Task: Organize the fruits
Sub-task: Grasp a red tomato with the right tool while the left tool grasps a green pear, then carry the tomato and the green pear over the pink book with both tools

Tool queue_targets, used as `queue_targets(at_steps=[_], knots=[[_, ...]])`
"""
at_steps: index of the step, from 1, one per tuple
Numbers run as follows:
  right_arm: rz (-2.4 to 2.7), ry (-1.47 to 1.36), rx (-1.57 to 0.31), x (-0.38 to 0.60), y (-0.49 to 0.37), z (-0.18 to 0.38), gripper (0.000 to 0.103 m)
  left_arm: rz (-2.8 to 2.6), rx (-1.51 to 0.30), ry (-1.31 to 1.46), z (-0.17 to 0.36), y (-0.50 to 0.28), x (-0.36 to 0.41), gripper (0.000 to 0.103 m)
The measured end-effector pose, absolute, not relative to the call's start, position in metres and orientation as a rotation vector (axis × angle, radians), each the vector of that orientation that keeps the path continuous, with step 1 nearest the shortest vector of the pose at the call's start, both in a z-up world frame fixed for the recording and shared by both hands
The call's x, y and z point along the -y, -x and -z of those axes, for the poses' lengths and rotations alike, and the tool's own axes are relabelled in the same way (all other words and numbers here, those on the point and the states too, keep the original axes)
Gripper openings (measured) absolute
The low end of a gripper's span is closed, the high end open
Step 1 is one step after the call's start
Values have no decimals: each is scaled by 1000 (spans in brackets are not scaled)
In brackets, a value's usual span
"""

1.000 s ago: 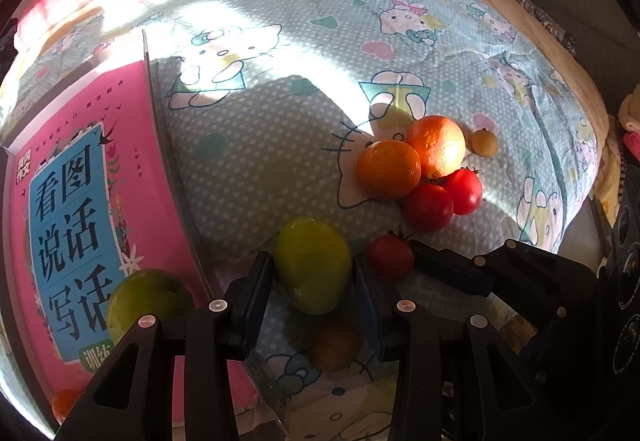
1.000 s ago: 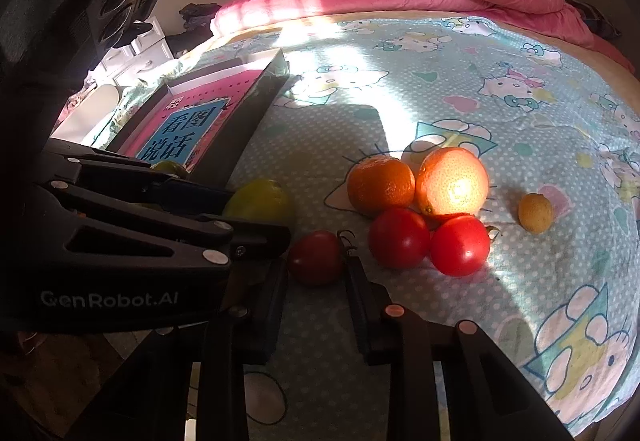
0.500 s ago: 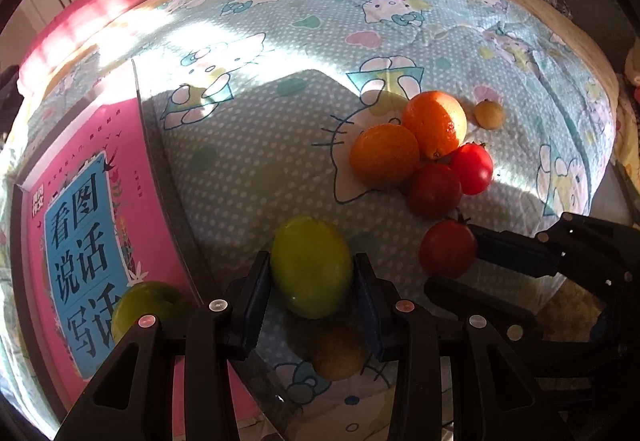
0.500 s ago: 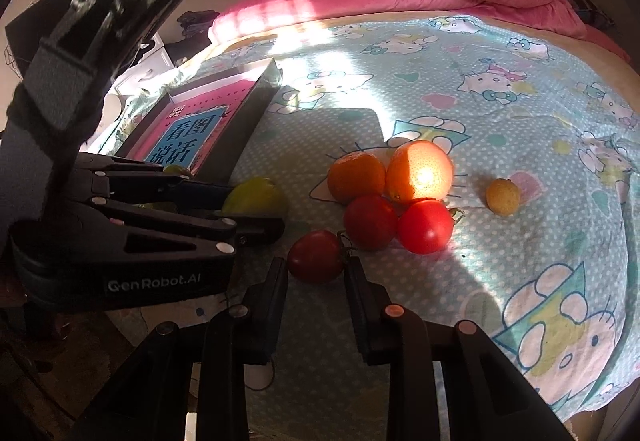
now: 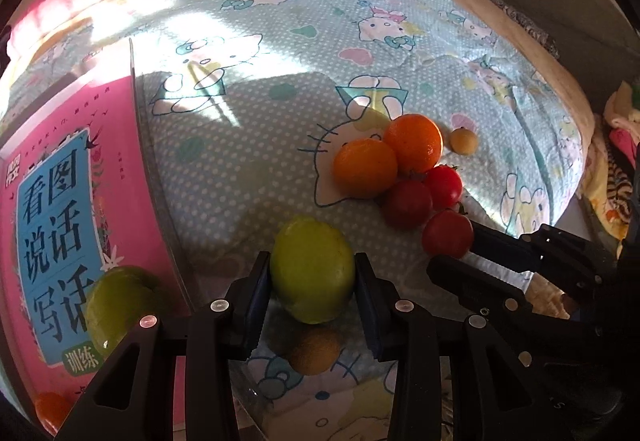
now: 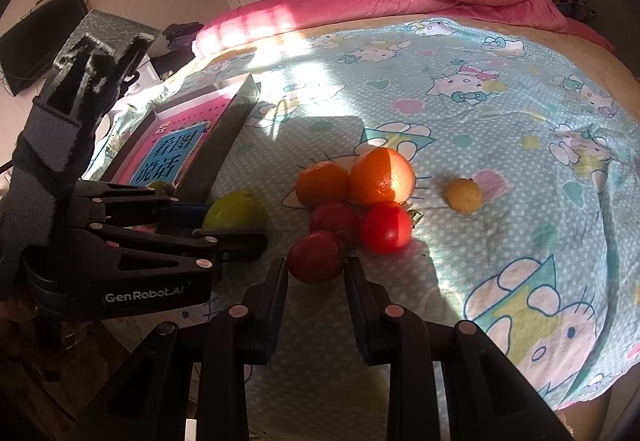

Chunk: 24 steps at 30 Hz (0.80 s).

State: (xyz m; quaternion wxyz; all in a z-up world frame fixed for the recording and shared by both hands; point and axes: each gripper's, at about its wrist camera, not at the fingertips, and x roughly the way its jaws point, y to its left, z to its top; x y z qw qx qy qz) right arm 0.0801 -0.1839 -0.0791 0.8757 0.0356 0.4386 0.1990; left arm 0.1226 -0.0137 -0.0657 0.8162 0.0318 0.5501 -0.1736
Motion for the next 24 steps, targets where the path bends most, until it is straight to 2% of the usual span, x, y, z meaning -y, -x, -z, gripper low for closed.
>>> queue_targets(at_steps=[24], knots=[[-467, -59, -801, 168, -65, 45, 30, 330, -1026, 97, 9, -95, -39, 41]])
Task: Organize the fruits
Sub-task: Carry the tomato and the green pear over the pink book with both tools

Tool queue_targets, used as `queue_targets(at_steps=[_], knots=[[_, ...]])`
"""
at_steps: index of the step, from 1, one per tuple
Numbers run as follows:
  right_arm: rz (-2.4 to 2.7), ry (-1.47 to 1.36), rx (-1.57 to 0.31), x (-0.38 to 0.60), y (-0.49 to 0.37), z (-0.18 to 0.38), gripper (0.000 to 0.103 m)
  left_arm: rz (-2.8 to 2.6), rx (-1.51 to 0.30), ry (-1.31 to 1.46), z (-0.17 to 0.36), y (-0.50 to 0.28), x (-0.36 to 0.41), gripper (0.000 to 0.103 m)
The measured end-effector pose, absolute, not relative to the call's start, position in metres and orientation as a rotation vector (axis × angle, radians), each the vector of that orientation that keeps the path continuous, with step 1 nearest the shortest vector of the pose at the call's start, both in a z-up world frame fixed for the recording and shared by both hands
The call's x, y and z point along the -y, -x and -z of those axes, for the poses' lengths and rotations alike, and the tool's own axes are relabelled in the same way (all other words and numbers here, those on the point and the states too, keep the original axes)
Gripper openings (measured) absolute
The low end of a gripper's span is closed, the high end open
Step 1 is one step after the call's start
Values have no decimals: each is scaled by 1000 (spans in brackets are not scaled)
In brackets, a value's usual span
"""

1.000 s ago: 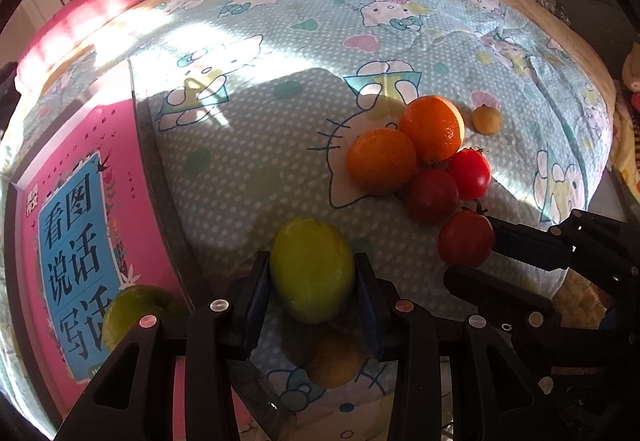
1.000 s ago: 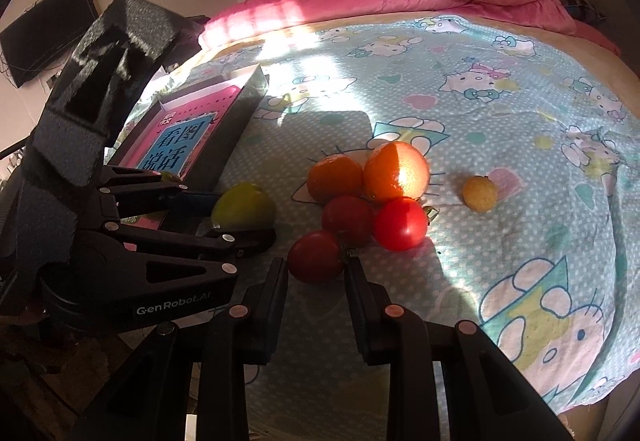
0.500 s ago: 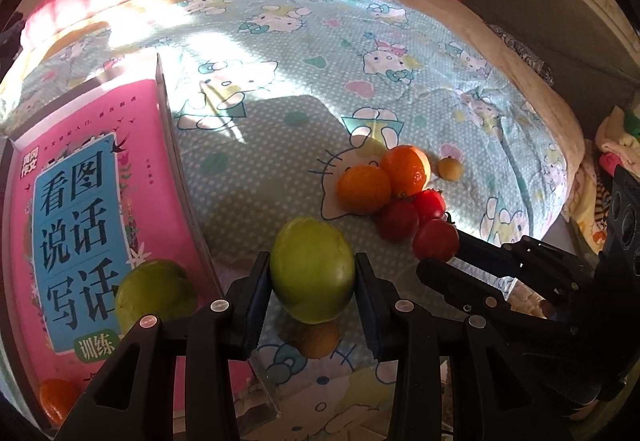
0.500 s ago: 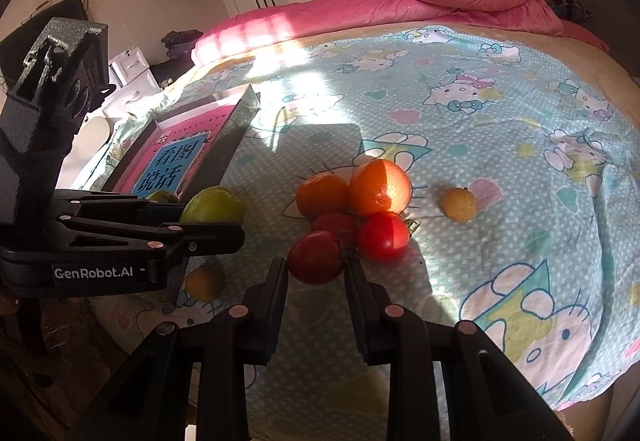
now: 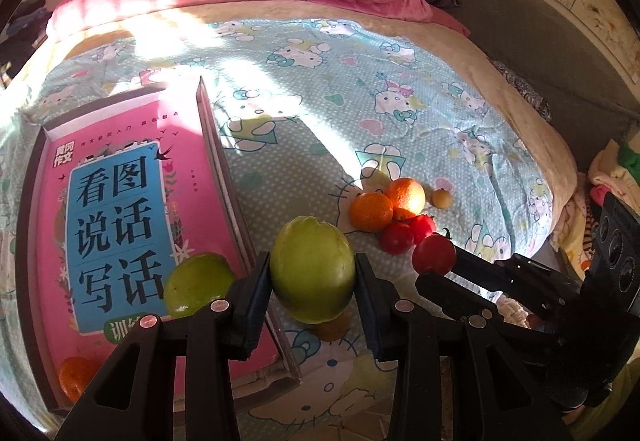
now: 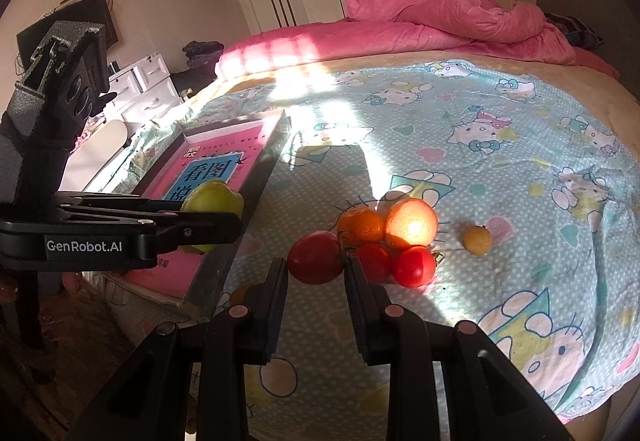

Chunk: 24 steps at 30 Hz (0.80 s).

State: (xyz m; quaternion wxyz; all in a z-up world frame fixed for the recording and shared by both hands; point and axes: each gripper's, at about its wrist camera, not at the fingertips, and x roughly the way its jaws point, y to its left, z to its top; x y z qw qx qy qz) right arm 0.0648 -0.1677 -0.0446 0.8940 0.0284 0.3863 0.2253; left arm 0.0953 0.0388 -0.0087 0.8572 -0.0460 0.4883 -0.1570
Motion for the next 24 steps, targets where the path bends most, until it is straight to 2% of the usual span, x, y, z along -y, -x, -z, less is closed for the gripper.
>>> queue_targets(at_steps=[14, 24], knots=[[-547, -33, -766, 134, -56, 22, 30, 193, -952, 196, -15, -84, -105, 41], [-630, 4, -742, 94, -43, 7, 30, 61, -926, 251, -13, -75, -158, 41]])
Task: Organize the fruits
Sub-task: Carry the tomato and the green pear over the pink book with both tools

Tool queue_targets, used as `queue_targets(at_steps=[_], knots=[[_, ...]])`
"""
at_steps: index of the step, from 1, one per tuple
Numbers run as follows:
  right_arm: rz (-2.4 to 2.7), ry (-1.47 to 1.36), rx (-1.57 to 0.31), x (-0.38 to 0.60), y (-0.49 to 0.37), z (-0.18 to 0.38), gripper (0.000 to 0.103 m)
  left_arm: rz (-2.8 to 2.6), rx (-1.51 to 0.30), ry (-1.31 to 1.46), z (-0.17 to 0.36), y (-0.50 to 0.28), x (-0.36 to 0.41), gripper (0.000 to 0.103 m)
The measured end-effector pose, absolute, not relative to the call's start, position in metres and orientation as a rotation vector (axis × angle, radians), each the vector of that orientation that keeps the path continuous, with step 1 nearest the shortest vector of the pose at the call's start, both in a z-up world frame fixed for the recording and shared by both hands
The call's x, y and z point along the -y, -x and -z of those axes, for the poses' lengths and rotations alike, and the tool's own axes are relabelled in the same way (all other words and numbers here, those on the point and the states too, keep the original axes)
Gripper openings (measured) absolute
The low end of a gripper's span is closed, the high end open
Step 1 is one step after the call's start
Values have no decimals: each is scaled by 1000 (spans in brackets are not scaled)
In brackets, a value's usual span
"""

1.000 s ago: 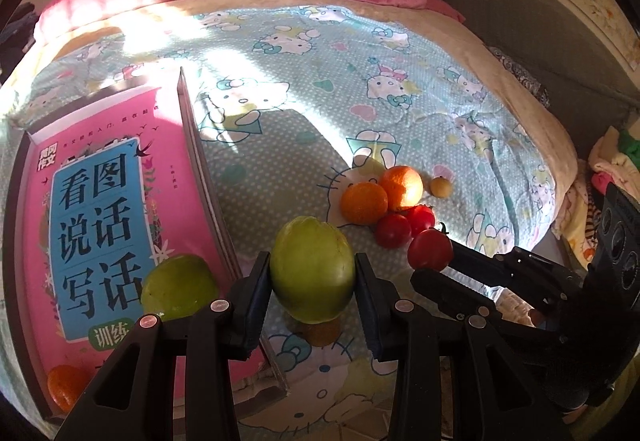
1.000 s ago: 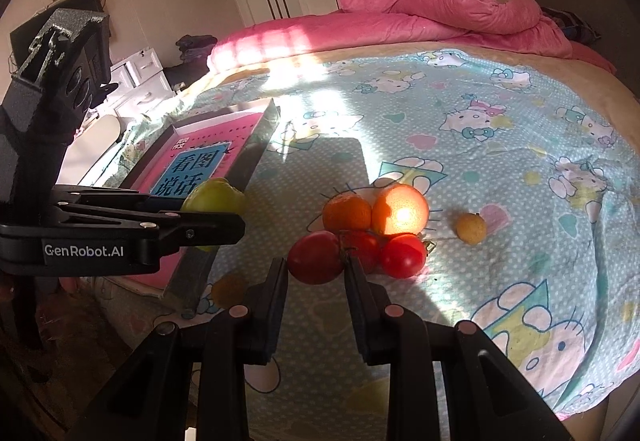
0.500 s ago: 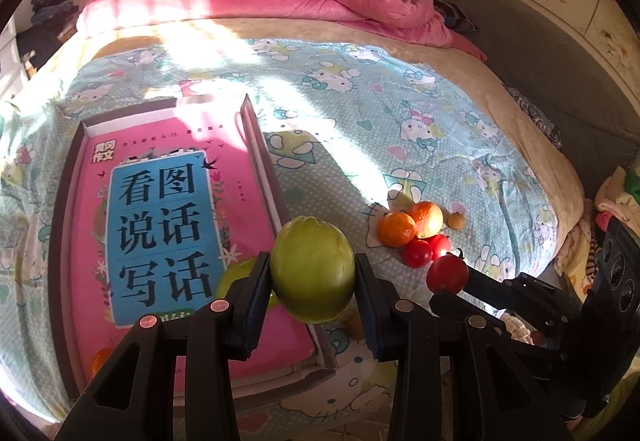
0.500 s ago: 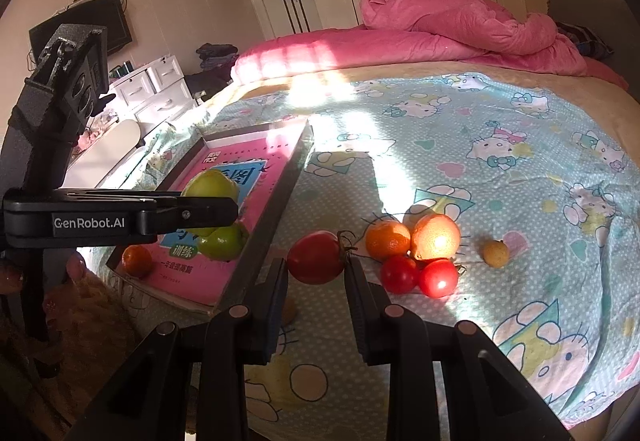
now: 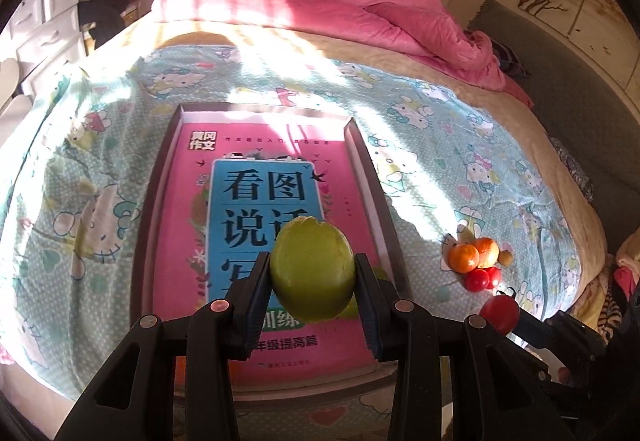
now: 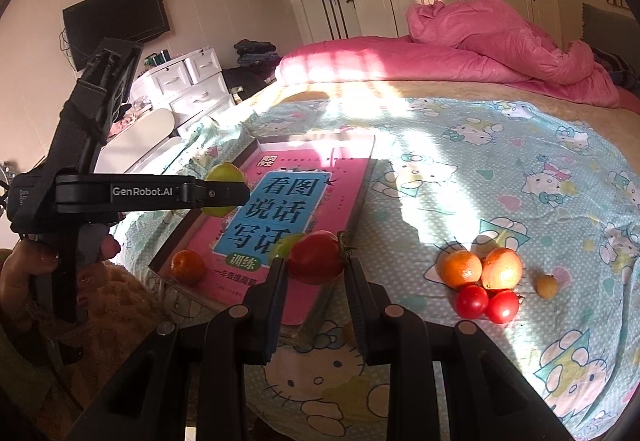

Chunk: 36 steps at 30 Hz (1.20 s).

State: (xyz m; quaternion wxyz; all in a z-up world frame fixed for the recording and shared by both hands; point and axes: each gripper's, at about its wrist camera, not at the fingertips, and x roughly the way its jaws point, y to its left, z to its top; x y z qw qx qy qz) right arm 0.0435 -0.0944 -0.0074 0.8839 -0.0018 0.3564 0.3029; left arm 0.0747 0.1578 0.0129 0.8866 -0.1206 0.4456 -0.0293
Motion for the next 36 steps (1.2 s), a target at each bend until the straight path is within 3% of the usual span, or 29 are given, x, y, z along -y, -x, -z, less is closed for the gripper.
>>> queue_targets(at_steps=[36], knots=[[-729, 84, -838, 30, -48, 41, 30, -104, -1014, 328, 33, -70, -229, 41]])
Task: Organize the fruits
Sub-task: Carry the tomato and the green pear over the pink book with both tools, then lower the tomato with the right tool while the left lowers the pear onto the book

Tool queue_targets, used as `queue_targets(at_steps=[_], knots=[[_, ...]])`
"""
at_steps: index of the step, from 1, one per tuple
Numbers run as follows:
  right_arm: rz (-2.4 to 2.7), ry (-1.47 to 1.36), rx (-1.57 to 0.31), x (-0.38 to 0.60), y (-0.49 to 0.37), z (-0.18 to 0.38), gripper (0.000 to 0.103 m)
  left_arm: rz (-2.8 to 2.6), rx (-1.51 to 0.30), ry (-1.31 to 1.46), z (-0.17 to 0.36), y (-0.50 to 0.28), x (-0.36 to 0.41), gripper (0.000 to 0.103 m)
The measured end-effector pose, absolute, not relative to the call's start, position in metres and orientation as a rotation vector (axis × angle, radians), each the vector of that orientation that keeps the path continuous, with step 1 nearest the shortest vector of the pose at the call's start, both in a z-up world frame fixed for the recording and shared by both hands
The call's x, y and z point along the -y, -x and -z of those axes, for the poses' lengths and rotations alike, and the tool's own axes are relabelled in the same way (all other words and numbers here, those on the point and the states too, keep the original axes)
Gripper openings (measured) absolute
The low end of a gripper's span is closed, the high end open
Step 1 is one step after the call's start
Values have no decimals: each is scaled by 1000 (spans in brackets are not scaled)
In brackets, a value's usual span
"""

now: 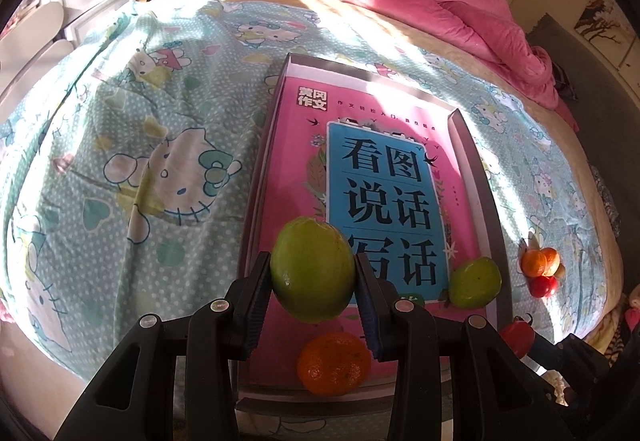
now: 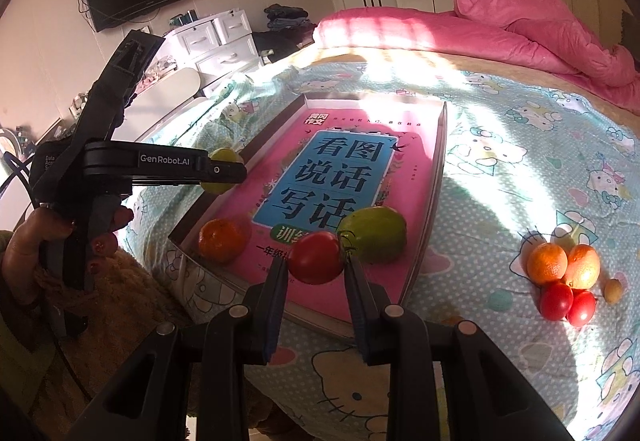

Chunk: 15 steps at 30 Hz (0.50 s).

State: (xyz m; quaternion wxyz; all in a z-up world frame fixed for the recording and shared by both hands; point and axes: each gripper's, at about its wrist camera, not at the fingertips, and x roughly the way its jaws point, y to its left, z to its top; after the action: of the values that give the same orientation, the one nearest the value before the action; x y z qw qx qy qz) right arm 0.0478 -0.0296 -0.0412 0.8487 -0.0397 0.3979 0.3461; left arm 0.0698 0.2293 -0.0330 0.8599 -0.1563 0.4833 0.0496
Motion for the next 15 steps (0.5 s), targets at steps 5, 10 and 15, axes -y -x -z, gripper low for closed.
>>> queue_targets(at_steps=[5, 10, 15], knots=[[-728, 77, -858, 30, -51, 46, 30, -102, -1033, 275, 38, -72, -221, 42], [-720, 74, -880, 30, -52, 53, 30, -93, -1042, 240, 40, -73, -212, 41], [-708, 86, -911, 29, -51, 60, 30, -80, -1057, 225, 43, -76, -206, 42]])
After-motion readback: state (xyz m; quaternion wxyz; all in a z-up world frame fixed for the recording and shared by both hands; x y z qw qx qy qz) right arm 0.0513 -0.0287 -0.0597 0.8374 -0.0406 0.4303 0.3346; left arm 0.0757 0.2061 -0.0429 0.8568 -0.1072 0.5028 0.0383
